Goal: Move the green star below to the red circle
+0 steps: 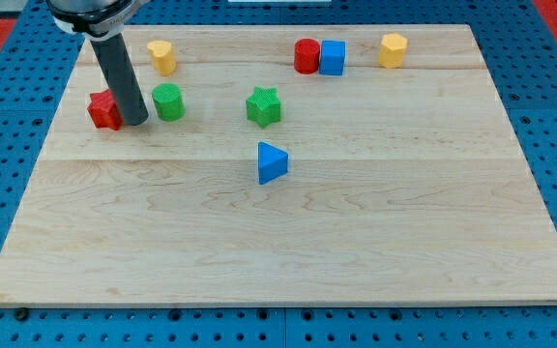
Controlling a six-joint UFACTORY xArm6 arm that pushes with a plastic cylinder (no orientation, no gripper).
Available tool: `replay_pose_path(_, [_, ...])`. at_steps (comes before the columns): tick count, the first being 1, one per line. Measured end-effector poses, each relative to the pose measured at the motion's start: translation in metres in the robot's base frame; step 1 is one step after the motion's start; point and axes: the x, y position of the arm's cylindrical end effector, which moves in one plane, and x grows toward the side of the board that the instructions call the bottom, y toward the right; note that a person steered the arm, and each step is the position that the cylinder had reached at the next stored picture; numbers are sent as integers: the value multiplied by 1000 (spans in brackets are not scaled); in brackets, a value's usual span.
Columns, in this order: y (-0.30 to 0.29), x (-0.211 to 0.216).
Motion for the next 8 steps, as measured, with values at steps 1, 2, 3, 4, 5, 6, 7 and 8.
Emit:
replay_pose_path(1, [0, 0])
replay_pose_path(2, [19, -7])
replay_pose_path(3, [47, -11])
replay_pose_path(4, [74, -11])
replay_pose_path(5, [111, -11])
replay_pose_path(6, [152, -11])
replay_pose_path(7, [169, -11])
replay_pose_path(8, [170, -11])
